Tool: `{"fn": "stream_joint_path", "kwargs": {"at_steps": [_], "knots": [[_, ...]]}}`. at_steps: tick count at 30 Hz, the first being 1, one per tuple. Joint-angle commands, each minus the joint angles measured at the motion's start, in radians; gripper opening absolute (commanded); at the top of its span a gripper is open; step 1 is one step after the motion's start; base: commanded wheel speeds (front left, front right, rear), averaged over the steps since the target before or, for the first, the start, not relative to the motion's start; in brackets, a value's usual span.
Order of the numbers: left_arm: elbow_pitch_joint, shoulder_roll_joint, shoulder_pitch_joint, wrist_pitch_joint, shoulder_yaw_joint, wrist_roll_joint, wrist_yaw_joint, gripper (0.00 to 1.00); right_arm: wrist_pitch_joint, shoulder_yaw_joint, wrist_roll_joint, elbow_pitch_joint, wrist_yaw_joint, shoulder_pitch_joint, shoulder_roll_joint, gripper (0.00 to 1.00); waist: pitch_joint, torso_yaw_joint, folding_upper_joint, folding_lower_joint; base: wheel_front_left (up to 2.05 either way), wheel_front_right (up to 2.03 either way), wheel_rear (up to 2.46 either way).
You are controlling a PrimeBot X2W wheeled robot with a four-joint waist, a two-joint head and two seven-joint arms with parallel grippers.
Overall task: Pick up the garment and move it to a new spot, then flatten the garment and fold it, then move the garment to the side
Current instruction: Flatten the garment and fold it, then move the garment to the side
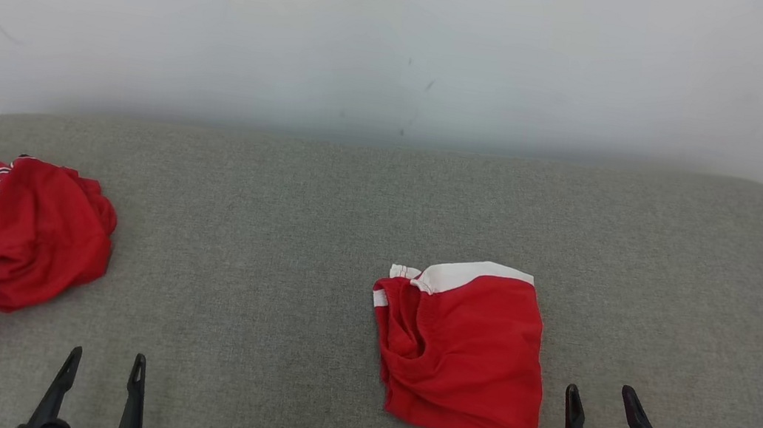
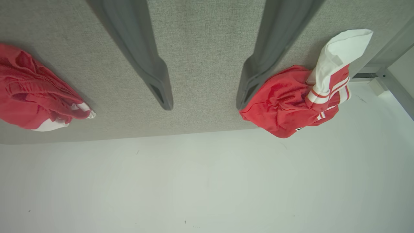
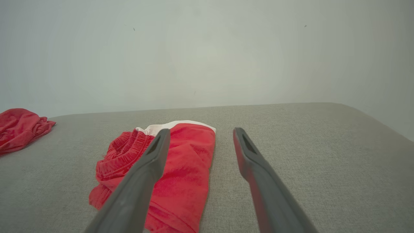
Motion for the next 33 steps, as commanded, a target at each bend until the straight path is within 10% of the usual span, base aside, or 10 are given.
{"fn": "stream_joint_path", "kwargs": {"at_steps": [1, 24, 33], "knots": [[0.002, 0.006, 0.011, -0.003, -0.003, 0.005, -0.004, 1.00, -0.001, -0.001, -0.005, 0.002, -0.002, 0.001, -0.002, 1.00, 0.001, 0.001, 0.0000, 0.0000, 0.00, 0.00, 0.00], [0.000, 0.011, 0.002, -0.003, -0.010, -0.002, 0.004, 1.00, -0.001, -0.008, 0.000, 0.032, -0.003, -0.019, -0.012, 1.00, 0.010, 0.014, 0.0000, 0.0000, 0.00, 0.00, 0.00], [-0.006, 0.005, -0.028, -0.003, -0.020, -0.006, 0.006, 1.00, 0.012, 0.018, 0.026, 0.218, -0.003, -0.207, -0.057, 1.00, 0.053, 0.036, 0.0000, 0.0000, 0.00, 0.00, 0.00]]}}
